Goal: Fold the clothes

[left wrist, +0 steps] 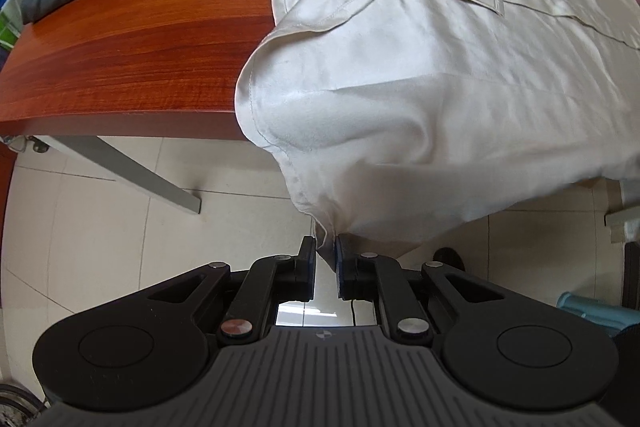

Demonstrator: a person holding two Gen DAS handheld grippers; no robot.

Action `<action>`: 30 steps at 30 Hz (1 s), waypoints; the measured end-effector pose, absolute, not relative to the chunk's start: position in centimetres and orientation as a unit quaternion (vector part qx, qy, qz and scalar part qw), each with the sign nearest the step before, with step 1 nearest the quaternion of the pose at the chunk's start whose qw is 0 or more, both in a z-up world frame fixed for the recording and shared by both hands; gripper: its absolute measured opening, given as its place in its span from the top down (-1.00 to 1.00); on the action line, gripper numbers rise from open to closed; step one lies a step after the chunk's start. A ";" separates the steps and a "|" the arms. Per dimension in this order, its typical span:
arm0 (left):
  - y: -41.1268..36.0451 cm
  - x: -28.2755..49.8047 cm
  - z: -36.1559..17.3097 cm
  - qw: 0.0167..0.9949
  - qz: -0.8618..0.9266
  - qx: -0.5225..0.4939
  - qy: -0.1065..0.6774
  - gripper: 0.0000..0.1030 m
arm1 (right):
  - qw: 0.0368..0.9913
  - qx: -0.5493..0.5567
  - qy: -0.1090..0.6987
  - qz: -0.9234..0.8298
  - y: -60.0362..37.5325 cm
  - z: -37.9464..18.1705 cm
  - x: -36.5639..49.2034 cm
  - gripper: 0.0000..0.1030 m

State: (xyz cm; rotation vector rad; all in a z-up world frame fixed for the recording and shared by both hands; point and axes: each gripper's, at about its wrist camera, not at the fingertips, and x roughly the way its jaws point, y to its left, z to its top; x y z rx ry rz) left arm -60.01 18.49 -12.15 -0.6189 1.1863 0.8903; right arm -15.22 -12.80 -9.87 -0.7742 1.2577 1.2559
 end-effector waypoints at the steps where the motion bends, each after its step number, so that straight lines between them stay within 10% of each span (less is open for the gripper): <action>1: 18.5 -60.0 -12.1 0.695 0.398 -0.276 0.531 0.50 | 0.568 -0.329 0.533 0.534 -12.8 -9.8 -15.2 0.85; 6: 18.4 -60.0 -11.3 0.698 0.407 -0.273 0.522 0.28 | 0.584 -0.331 0.513 0.535 -12.4 -8.8 -14.7 0.48; 30: 21.9 -54.7 -8.0 0.698 0.456 -0.269 0.483 0.16 | 0.606 -0.330 0.475 0.546 -5.7 -8.2 -8.2 0.22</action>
